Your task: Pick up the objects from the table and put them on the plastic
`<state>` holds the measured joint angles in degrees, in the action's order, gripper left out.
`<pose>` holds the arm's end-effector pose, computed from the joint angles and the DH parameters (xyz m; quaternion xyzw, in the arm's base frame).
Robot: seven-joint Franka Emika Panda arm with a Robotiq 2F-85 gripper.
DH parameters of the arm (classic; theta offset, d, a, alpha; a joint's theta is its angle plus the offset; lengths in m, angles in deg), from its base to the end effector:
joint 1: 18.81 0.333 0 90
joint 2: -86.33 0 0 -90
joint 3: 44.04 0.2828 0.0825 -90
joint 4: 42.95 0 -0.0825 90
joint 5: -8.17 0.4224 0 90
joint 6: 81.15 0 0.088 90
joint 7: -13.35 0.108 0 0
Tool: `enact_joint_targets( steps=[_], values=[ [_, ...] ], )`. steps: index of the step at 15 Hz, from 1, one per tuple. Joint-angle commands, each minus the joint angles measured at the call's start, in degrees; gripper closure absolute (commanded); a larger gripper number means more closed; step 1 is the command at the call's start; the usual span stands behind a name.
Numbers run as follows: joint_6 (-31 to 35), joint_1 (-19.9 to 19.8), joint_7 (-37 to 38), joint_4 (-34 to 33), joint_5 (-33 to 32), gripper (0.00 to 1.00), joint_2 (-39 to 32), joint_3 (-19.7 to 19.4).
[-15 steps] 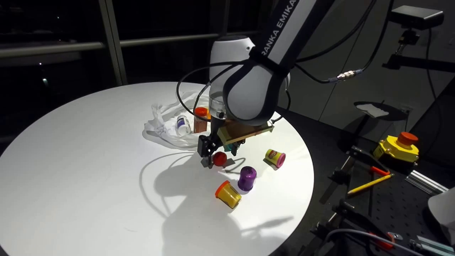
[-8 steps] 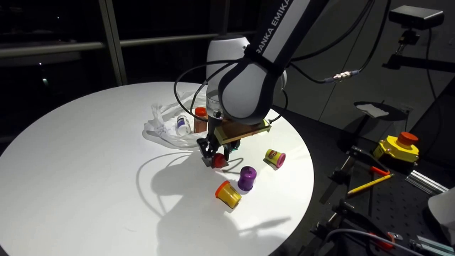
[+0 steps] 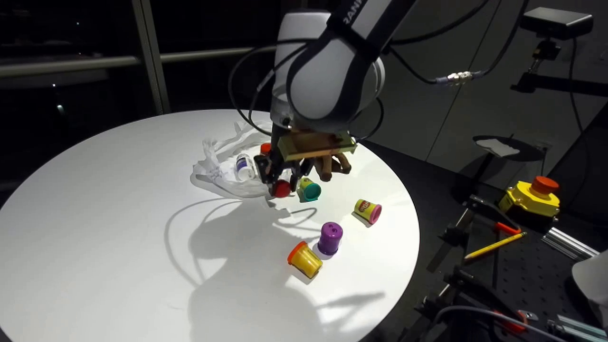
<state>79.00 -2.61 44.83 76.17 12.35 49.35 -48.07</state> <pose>0.5668 0.1152 0.0560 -0.9804 0.1932 -0.0367 0.0069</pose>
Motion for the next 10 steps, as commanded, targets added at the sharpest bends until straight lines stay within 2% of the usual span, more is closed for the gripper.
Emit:
enact_joint_targets(
  steps=[1, 6, 10],
  values=[
    [-1.6, 0.2, -0.6, -1.0, -0.1, 0.74, 6.4, -1.7],
    [-3.5, -0.4, 1.5, -11.2, -0.2, 0.74, 2.0, -3.1],
    [-6.9, 1.1, 5.9, -19.2, -1.6, 0.74, -3.5, -6.0]
  ],
)
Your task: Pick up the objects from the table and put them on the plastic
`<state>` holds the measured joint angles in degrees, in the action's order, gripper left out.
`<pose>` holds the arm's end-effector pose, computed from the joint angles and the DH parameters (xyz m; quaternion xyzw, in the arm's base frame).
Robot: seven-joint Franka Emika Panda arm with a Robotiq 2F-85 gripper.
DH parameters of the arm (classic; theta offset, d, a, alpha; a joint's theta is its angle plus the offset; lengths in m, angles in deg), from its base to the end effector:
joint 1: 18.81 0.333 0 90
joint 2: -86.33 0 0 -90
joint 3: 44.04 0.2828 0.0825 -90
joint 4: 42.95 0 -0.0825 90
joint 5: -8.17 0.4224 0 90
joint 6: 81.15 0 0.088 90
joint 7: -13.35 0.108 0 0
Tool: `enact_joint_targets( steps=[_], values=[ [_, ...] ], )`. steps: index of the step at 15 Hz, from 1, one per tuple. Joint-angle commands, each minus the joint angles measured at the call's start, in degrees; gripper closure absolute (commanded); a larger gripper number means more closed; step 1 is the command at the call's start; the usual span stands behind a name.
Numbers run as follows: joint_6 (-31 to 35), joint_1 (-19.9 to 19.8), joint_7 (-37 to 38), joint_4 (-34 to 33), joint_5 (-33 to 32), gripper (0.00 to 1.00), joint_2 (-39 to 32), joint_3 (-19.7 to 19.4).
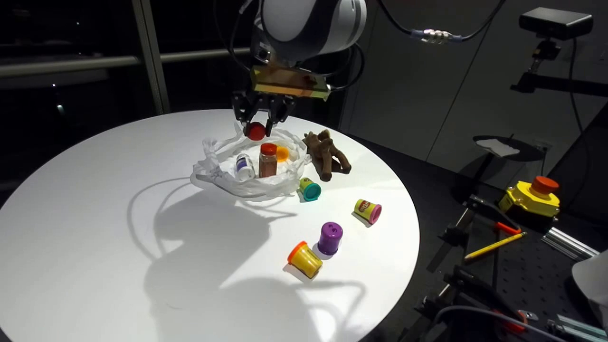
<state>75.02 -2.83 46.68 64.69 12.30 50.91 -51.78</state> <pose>0.6554 0.0940 0.1460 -0.9660 0.2295 -0.1167 0.0239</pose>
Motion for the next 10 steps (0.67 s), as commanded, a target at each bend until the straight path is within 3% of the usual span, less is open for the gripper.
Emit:
enact_joint_targets(
  steps=[1, 5, 7, 8, 10],
  values=[
    [-4.1, 2.2, 5.9, -9.9, -2.7, 0.74, -6.6, -3.8],
    [-10.3, 4.6, 13.6, -17.6, -8.6, 0.74, -11.8, -9.7],
    [-13.6, 3.7, 15.3, -20.9, -10.5, 0.74, -13.7, -10.1],
    [-14.8, 2.9, 15.2, -22.1, -10.9, 0.32, -14.0, -9.4],
    [-15.9, 2.2, 14.9, -23.5, -11.5, 0.17, -14.2, -8.5]
  ],
)
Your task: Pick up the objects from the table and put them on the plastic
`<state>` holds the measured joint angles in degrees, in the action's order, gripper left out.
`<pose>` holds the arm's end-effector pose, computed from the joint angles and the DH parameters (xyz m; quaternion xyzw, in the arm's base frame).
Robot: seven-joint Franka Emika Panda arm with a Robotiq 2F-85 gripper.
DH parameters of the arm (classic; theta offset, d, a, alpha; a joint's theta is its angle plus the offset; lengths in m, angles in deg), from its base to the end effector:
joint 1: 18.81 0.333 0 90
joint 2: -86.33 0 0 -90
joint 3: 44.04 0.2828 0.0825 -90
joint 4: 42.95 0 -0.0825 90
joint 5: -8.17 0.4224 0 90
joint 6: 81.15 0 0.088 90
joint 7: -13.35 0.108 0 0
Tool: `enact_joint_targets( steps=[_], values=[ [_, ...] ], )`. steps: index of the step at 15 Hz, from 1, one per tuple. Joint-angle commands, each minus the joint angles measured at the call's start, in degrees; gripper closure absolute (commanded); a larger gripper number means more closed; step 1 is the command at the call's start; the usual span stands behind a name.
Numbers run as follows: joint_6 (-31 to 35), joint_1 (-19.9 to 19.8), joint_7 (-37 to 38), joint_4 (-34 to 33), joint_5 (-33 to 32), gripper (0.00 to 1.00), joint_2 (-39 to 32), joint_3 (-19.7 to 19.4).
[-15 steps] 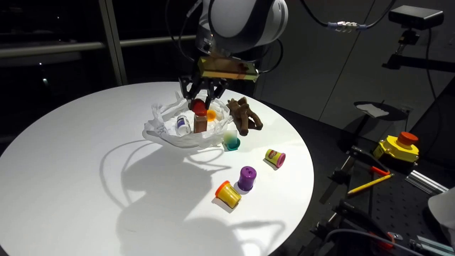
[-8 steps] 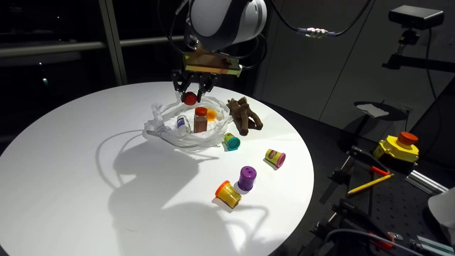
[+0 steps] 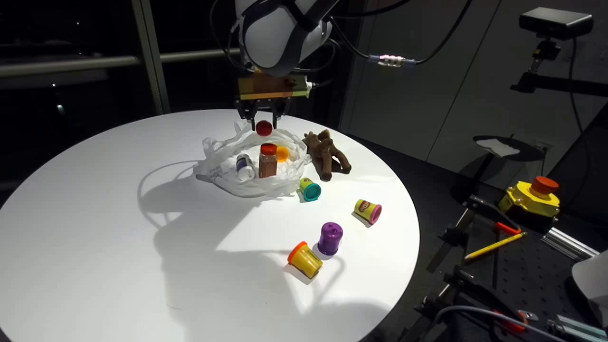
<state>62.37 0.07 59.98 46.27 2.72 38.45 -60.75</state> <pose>0.7167 0.0504 0.1307 0.9450 -0.2901 0.1181 0.0940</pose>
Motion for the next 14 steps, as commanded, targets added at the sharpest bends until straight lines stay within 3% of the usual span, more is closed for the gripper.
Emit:
enact_joint_targets(
  steps=[1, 3, 5, 7, 14],
  values=[
    [-3.5, -0.6, 1.8, -5.6, -2.4, 0.10, -1.8, 0.4],
    [-3.5, -0.3, 1.9, -5.6, -3.1, 0.00, -0.8, 0.4],
    [-2.5, -0.2, 1.6, -4.6, -3.6, 0.00, 0.8, 0.8],
    [-2.4, -1.3, -1.5, -1.0, -2.3, 0.00, 4.6, 3.7],
    [-1.3, -1.8, -9.7, 20.7, -1.3, 0.00, 22.0, 11.9]
  ],
)
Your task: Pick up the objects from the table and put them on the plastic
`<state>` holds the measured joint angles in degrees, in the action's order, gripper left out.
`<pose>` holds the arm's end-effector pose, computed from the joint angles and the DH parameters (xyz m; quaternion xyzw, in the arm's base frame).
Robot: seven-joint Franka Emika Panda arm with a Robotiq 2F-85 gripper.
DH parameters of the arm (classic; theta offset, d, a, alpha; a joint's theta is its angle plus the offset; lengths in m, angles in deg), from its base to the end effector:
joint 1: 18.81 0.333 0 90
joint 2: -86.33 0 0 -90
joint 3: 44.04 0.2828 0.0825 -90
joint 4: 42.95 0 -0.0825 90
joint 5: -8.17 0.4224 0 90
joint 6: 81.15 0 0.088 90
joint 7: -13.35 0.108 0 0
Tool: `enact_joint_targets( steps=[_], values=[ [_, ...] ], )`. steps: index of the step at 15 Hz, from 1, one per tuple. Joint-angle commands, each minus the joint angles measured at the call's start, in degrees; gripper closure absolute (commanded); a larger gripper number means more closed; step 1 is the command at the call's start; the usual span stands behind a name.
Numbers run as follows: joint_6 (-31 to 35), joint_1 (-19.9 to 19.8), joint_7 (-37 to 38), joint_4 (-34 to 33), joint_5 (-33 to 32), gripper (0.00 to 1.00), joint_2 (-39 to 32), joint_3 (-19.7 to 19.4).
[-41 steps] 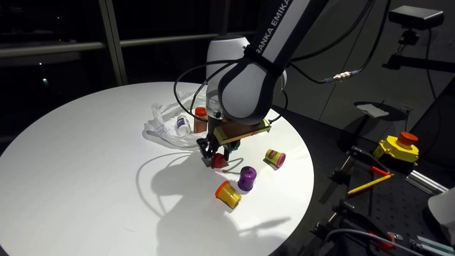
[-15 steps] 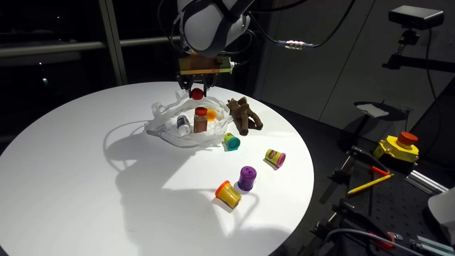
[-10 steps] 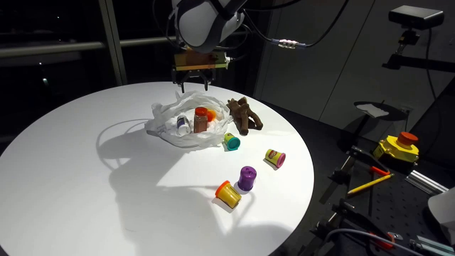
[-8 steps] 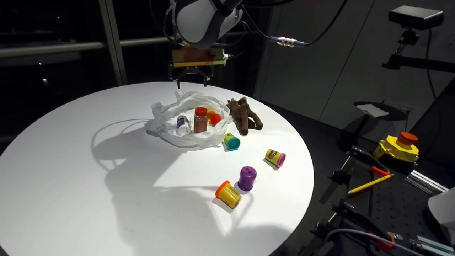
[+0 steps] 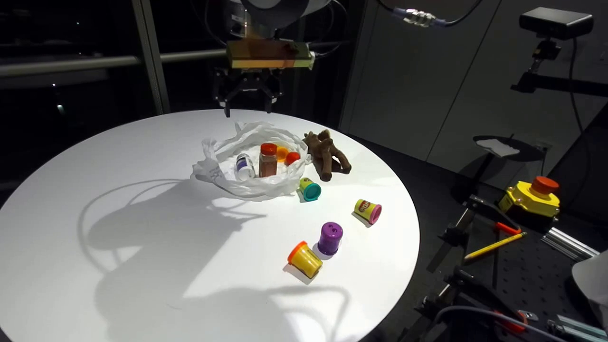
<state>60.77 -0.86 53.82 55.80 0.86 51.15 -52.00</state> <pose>0.6830 0.1269 0.1918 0.9737 -0.2005 0.0989 0.0436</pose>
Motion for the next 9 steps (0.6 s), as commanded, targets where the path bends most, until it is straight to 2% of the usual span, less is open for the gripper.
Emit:
enact_joint_targets(
  steps=[1, 6, 9],
  values=[
    [0.2, -0.7, -4.2, 14.3, 0.5, 0.00, 11.5, 4.1],
    [1.2, 0.5, -3.6, 30.6, -1.0, 0.00, 21.5, 8.0],
    [5.3, 0.1, -2.6, 40.9, 0.7, 0.00, 26.2, 11.0]
  ],
)
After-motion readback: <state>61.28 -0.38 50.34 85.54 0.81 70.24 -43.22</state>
